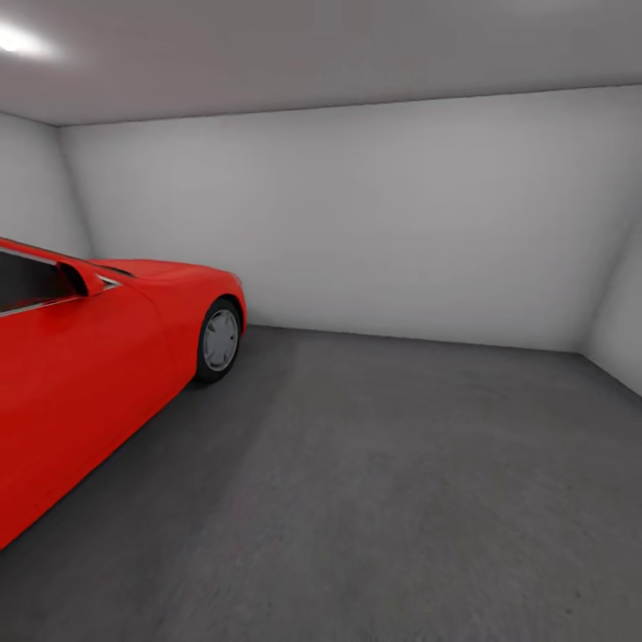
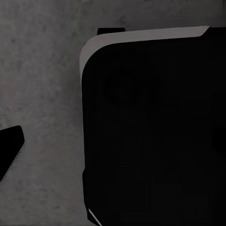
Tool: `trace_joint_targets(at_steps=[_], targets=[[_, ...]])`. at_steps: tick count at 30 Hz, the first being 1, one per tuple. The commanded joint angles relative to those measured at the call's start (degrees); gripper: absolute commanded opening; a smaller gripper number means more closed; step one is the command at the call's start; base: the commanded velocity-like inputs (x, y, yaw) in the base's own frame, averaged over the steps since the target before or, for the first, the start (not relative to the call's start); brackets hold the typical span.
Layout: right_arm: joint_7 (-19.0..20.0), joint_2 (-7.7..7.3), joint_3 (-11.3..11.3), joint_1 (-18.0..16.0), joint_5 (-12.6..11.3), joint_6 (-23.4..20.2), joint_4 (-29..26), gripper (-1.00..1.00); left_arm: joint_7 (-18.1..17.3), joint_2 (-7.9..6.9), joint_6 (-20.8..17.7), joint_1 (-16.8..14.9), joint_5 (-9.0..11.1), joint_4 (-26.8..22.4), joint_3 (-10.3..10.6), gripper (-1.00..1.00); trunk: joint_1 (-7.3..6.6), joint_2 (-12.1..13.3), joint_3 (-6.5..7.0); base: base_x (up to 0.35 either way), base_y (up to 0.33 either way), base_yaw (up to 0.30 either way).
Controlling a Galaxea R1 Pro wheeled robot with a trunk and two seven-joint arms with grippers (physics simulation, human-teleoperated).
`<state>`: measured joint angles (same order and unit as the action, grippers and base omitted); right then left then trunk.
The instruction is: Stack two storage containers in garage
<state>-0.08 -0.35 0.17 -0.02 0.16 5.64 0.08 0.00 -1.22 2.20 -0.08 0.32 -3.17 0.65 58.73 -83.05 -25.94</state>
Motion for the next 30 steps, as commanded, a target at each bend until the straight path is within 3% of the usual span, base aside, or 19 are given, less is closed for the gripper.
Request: trace_joint_targets(at_steps=[1,30], targets=[[0.0,0.0,0.0,0.0,0.0,0.3,0.0,1.0,0.0,-0.01,0.2,0.0,0.0,0.0,0.1,1.0,0.0,0.0,-0.04,0.0,0.0,-0.3],[0.2,0.02,0.0,-0.1,-0.4,0.8,0.1,1.0,0.0,-0.01,0.2,0.0,0.0,0.0,0.1,1.0,0.0,0.0,-0.04,0.0,0.0,-0.3]])
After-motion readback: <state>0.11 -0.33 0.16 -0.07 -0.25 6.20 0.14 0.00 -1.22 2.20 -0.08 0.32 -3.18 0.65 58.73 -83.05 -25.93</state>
